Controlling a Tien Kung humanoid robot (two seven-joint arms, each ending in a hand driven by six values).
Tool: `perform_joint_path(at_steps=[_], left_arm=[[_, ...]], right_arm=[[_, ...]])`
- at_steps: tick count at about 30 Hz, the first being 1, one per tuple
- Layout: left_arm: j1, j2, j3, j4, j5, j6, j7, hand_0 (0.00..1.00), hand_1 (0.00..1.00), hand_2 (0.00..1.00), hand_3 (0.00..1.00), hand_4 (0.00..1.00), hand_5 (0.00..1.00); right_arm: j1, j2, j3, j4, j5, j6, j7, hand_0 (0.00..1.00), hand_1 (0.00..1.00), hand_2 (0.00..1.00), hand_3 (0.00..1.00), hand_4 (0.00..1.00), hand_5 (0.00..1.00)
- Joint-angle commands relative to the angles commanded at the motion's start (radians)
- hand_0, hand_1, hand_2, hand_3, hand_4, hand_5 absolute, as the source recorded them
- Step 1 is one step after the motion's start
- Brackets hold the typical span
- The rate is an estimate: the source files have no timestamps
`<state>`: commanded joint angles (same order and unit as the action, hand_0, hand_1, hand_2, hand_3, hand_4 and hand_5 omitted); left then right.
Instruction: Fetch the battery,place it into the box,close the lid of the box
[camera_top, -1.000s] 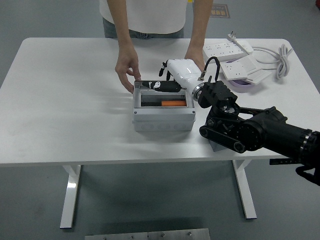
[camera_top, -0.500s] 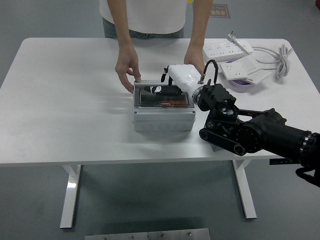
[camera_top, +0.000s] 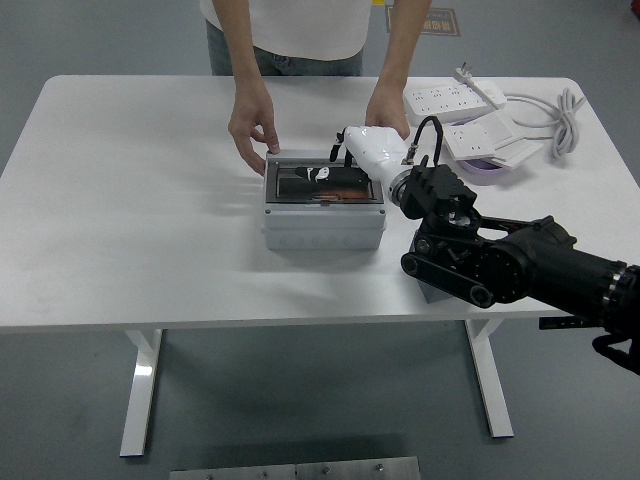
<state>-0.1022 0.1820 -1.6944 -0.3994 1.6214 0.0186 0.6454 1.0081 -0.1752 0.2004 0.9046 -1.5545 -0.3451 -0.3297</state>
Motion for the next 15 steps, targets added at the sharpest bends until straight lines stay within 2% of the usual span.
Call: perform_joint_path(at_steps=[7,13,14,15], left_arm=[[0.002,-0.003,0.002,0.0,-0.004,0.001,0.0,0.572,0.726,0.609,0.533,0.436,0.002],[0.001,-0.007,0.004,0.001,-0.008,0.002,0.0,0.572,0.726,0.609,0.533,0.436,0.002],[0.002,-0.008,0.004,0.001,-0.008,0.002,0.0,0.573,0.726,0.609,0.534,0.437,0.002],[0.002,-0.009,0.004,0.001,-0.009,0.002,0.0,0.573,0.726,0.609,0.534,0.437,0.002]], right_arm=[[-0.047,-0.039,0.112,0.016,-0.027,-0.002,-0.001,0.242,0.348,0.474,0.588,0.994,0.998],[-0.115,-0.08,0.237,0.032,-0.002,-0.023,0.092,0.232,0.339,0.473,0.586,0.996,0.998],[-0.133,-0.086,0.267,0.03,0.005,-0.029,0.118,0.188,0.314,0.453,0.568,0.982,0.984],[-0.144,-0.09,0.286,0.028,0.011,-0.033,0.134,0.188,0.314,0.453,0.568,0.982,0.984]])
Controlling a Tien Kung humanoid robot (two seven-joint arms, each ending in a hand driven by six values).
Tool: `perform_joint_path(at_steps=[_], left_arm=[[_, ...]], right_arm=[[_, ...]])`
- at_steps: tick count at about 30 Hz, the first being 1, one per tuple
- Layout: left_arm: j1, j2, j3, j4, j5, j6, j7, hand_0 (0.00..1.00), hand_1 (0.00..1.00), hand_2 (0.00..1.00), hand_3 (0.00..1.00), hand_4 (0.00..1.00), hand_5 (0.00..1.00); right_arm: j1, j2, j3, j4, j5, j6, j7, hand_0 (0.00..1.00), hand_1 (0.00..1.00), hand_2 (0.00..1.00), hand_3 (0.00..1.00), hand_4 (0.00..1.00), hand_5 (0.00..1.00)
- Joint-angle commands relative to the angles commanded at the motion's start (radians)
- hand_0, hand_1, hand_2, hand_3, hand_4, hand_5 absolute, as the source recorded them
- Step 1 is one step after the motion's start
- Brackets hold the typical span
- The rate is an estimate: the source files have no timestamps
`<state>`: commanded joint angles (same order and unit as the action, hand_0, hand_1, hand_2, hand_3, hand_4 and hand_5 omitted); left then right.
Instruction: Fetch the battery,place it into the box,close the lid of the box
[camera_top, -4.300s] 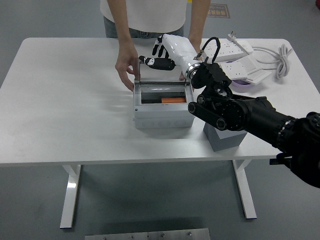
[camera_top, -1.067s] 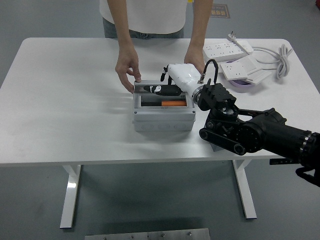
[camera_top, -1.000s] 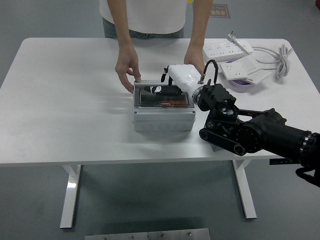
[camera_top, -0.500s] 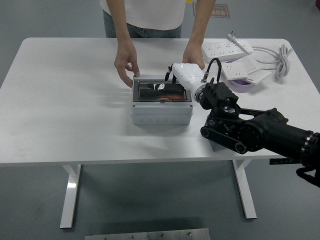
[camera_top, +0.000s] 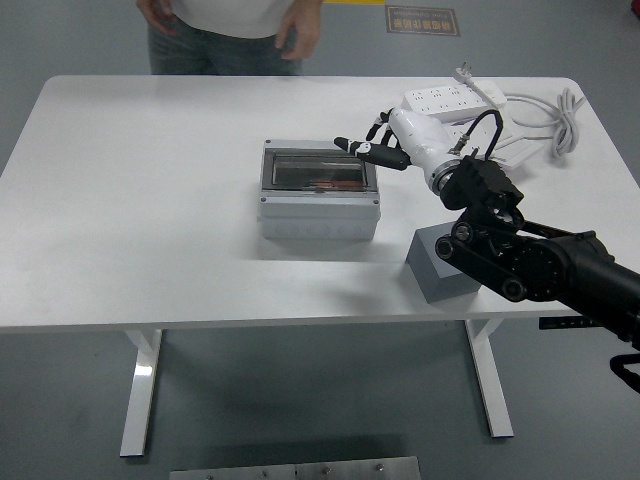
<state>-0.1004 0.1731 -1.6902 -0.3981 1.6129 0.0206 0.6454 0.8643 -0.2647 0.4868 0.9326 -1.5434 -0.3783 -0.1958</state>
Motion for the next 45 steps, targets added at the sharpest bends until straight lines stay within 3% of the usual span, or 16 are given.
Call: perform_joint_path(at_steps=[4,5,10,11,16,17,26,28,29,34,35,40,41,45], left_arm=[[0.002,-0.004,0.002,0.0,-0.003,0.0,0.0,0.573,0.726,0.609,0.534,0.437,0.002],[0.003,-0.005,0.002,0.0,-0.004,0.0,0.0,0.573,0.726,0.609,0.534,0.436,0.002],[0.006,-0.007,0.006,0.001,-0.01,0.003,0.0,0.573,0.726,0.609,0.534,0.436,0.002],[0.007,-0.007,0.008,0.002,-0.013,0.004,0.0,0.572,0.726,0.61,0.534,0.434,0.002],[0.008,-0.012,0.01,0.002,-0.017,0.006,0.0,0.572,0.726,0.61,0.534,0.434,0.002],[0.008,-0.013,0.011,0.002,-0.018,0.006,-0.001,0.572,0.726,0.609,0.534,0.432,0.002],[0.007,-0.02,0.011,0.005,-0.019,0.005,-0.006,0.572,0.725,0.609,0.535,0.432,0.002],[0.006,-0.021,0.012,0.008,-0.02,0.005,-0.01,0.572,0.725,0.609,0.535,0.432,0.002],[0.006,-0.022,0.013,0.009,-0.021,0.005,-0.013,0.572,0.726,0.609,0.534,0.432,0.002],[0.007,-0.026,0.019,0.016,-0.03,0.003,-0.025,0.572,0.726,0.609,0.534,0.432,0.002],[0.007,-0.027,0.02,0.017,-0.031,0.003,-0.027,0.572,0.726,0.609,0.534,0.431,0.002],[0.008,-0.028,0.026,0.025,-0.039,0.002,-0.042,0.572,0.726,0.609,0.534,0.431,0.002],[0.008,-0.028,0.029,0.029,-0.043,0.001,-0.05,0.573,0.726,0.61,0.535,0.433,0.002],[0.011,-0.029,0.05,0.052,-0.066,-0.003,-0.093,0.573,0.726,0.61,0.535,0.433,0.002]], right_arm=[[-0.062,-0.016,0.111,-0.009,0.056,-0.01,0.099,0.188,0.314,0.453,0.568,0.982,0.984],[-0.08,-0.02,0.141,-0.009,0.078,-0.009,0.129,0.163,0.293,0.42,0.528,0.781,0.639],[-0.163,-0.029,0.273,0.012,0.201,-0.019,0.276,0.163,0.293,0.42,0.528,0.781,0.639],[-0.181,-0.028,0.299,0.019,0.234,-0.019,0.311,0.17,0.299,0.405,0.504,0.704,0.492],[-0.263,-0.024,0.408,0.071,0.404,-0.022,0.471,0.17,0.299,0.405,0.504,0.704,0.492],[-0.276,-0.026,0.425,0.082,0.437,-0.025,0.5,0.201,0.32,0.431,0.498,0.694,0.383],[-0.391,-0.05,0.514,0.176,0.708,-0.031,0.72,0.249,0.344,0.446,0.52,0.7,0.362],[-0.415,-0.053,0.531,0.19,0.746,-0.027,0.737,0.249,0.344,0.446,0.52,0.7,0.362],[-0.427,-0.054,0.54,0.196,0.76,-0.025,0.741,0.432,0.398,0.479,0.566,0.655,0.364],[-0.481,-0.064,0.588,0.218,0.751,-0.012,0.73,0.432,0.398,0.479,0.566,0.655,0.364],[-0.49,-0.066,0.6,0.221,0.737,-0.011,0.726,0.558,0.473,0.521,0.595,0.655,0.386],[-0.532,-0.079,0.654,0.242,0.674,-0.012,0.709,0.558,0.473,0.521,0.595,0.655,0.386],[-0.545,-0.08,0.671,0.249,0.654,-0.014,0.706,0.619,0.547,0.545,0.607,0.678,0.389],[-0.589,-0.08,0.738,0.284,0.566,-0.03,0.688,0.619,0.547,0.545,0.607,0.678,0.389]])
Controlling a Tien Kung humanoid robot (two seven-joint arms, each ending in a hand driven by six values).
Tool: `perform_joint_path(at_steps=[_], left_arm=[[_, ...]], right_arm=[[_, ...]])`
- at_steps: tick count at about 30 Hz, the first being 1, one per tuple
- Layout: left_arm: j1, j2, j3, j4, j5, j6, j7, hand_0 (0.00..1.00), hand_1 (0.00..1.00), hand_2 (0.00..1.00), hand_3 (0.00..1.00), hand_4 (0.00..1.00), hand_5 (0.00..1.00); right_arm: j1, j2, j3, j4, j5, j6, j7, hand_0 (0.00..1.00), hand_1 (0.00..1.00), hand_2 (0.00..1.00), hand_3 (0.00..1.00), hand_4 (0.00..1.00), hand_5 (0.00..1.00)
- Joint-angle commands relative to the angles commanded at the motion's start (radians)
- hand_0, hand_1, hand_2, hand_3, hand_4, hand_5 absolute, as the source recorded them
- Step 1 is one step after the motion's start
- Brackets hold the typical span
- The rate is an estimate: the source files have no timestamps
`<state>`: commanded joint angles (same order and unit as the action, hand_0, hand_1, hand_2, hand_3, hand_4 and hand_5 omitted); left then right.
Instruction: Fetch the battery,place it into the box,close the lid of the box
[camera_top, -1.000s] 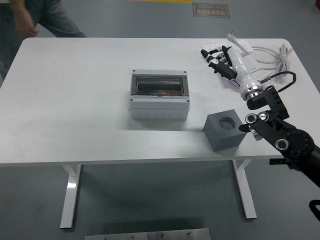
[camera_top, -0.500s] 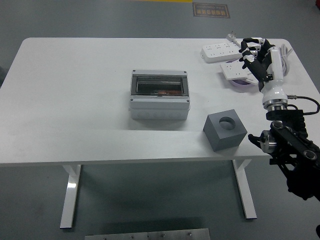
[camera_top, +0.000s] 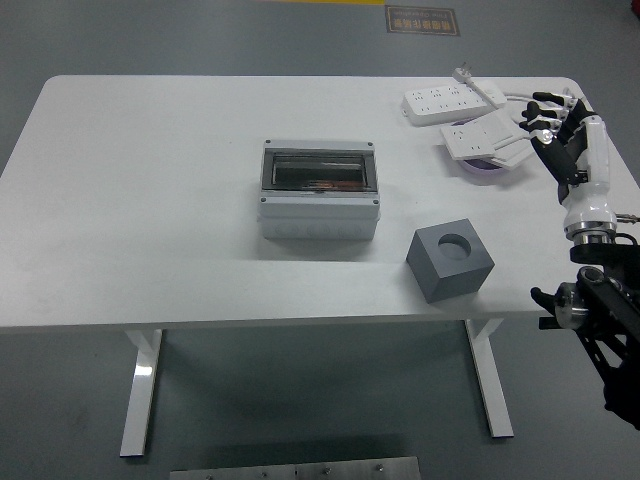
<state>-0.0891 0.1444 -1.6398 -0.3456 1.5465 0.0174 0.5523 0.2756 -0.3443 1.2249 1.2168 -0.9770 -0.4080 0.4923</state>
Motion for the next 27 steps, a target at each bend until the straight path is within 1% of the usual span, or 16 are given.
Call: perform_joint_path(at_steps=[3,7,13,14,18,27], left_arm=[[0.0,-0.002,0.01,0.012,-0.011,-0.002,-0.023,0.573,0.725,0.609,0.535,0.432,0.002],[0.002,-0.003,0.019,0.019,-0.02,-0.006,-0.036,0.573,0.725,0.609,0.535,0.432,0.002],[0.011,-0.001,0.029,0.021,-0.036,-0.007,-0.038,0.572,0.725,0.609,0.535,0.432,0.002],[0.012,-0.001,0.029,0.021,-0.037,-0.008,-0.036,0.572,0.725,0.608,0.535,0.433,0.002],[0.009,0.005,0.03,0.022,-0.041,-0.007,-0.037,0.572,0.725,0.608,0.535,0.433,0.002],[0.007,0.019,0.026,0.02,-0.036,-0.008,-0.033,0.57,0.725,0.605,0.534,0.43,0.002]], right_arm=[[-0.032,0.0,0.041,0.025,-0.07,-0.011,-0.005,0.634,0.555,0.562,0.617,0.689,0.386],[-0.06,-0.004,0.054,0.037,-0.123,-0.016,-0.004,0.634,0.555,0.562,0.617,0.689,0.386],[-0.074,0.01,0.034,0.041,-0.131,-0.021,0.008,0.63,0.553,0.558,0.613,0.695,0.394],[-0.076,0.015,0.029,0.042,-0.133,-0.023,0.011,0.605,0.544,0.553,0.603,0.696,0.402],[-0.081,0.025,0.013,0.045,-0.134,-0.03,0.019,0.605,0.544,0.553,0.603,0.696,0.402],[-0.087,0.026,-0.026,0.071,-0.118,-0.039,0.031,0.591,0.532,0.539,0.59,0.691,0.402]])
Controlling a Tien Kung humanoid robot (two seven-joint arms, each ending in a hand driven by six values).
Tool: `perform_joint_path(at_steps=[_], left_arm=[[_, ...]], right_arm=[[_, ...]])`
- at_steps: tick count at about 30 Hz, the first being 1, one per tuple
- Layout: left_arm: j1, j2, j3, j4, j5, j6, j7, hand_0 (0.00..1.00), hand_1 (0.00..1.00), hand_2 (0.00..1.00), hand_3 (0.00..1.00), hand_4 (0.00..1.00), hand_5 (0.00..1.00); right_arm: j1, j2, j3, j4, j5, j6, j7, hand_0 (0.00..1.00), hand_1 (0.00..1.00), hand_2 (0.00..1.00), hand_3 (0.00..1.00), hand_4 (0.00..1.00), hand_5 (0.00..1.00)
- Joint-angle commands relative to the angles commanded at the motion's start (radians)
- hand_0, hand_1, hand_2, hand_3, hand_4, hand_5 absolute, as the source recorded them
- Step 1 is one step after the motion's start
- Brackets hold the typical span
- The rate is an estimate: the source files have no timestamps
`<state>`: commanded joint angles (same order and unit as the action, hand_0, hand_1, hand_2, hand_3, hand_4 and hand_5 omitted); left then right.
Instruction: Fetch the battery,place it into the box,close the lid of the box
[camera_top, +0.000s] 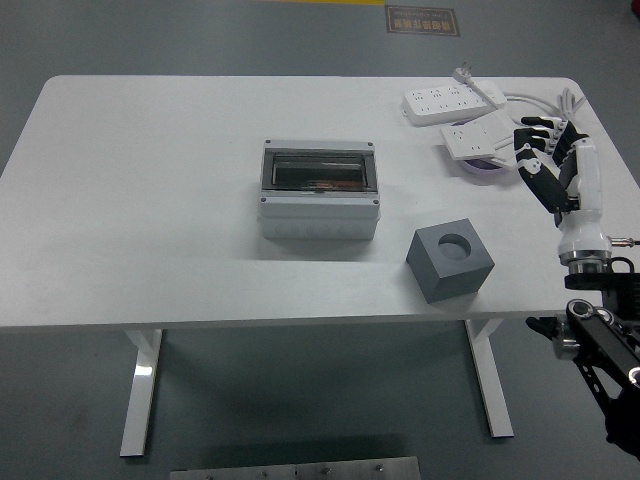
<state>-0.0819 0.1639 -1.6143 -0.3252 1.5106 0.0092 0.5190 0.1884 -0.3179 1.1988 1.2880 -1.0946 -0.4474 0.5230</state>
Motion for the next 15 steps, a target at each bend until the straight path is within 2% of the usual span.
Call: perform_joint_path(at_steps=[15], left_arm=[[-0.003,0.013,-0.008,0.001,0.015,-0.005,-0.001,0.569,0.723,0.602,0.534,0.43,0.002]], right_arm=[[0.004,0.001,-0.028,-0.008,0.003,-0.006,0.0,0.583,0.522,0.53,0.587,0.69,0.406]])
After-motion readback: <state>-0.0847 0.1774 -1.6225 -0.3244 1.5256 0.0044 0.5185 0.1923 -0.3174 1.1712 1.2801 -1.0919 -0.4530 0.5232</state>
